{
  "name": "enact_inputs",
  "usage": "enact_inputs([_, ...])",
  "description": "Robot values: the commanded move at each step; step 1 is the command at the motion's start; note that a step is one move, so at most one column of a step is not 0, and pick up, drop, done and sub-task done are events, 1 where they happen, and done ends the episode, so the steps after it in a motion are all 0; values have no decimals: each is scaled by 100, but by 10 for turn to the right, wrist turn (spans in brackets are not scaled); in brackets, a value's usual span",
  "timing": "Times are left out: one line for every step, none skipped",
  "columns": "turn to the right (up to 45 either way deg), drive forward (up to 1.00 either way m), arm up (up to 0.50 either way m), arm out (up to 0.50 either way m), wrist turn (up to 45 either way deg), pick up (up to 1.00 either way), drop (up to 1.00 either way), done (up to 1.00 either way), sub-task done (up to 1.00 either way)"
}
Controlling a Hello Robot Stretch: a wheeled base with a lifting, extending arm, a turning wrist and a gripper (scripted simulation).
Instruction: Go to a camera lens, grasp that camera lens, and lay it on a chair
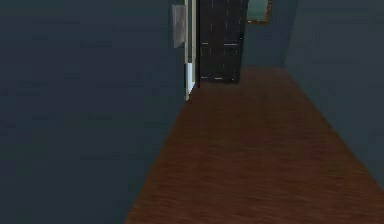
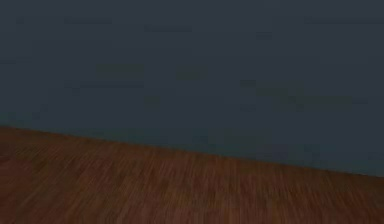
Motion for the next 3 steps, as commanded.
enact_inputs([60,0,0,0,0,0,0,0,0])
enact_inputs([0,100,0,0,0,0,0,0,0])
enact_inputs([0,100,0,0,0,0,0,0,0])
